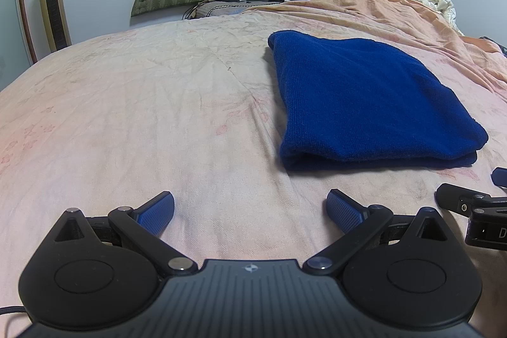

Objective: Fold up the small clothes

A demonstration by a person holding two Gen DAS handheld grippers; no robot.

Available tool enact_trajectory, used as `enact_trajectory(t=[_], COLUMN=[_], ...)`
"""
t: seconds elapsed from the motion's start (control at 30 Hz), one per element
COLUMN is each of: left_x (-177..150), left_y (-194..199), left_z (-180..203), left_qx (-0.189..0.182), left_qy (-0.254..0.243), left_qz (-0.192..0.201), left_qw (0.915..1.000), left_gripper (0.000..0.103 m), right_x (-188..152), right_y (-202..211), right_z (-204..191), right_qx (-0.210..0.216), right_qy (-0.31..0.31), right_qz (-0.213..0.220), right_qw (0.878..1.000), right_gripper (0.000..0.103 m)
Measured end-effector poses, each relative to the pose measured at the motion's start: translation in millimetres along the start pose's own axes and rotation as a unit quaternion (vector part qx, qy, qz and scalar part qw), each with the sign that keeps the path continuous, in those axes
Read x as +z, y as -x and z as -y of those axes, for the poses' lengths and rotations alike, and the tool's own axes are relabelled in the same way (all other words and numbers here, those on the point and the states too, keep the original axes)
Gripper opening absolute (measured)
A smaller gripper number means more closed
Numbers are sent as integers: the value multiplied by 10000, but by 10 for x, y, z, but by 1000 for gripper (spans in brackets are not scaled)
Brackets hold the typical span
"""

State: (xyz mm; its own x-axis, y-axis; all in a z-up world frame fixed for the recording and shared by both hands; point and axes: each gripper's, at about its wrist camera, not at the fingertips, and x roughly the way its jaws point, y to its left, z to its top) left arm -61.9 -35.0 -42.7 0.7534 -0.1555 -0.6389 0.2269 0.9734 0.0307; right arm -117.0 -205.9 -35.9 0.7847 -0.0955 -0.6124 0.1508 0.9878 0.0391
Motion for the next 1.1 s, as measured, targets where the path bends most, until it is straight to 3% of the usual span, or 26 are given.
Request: enact_trajectory(t=[0.73,0.97,1.1], left_x=[1,33,91], left_y=[0,55,110], left_z=[4,54,68], left_qx=[5,-29,-21], left_qy=[-5,-214,-441], left_qz=[-5,-101,-174], left_qw=[10000,9997,9989], left_gripper=[103,103,103], right_x=[1,5,26], right_y=[4,7,56], right_z=[13,5,36], right_qx=[10,-11,30], right_qy=[-21,-14,-439], right_qz=[10,-10,-56], right_qw=[10000,10000,9990], right_gripper=[103,103,103])
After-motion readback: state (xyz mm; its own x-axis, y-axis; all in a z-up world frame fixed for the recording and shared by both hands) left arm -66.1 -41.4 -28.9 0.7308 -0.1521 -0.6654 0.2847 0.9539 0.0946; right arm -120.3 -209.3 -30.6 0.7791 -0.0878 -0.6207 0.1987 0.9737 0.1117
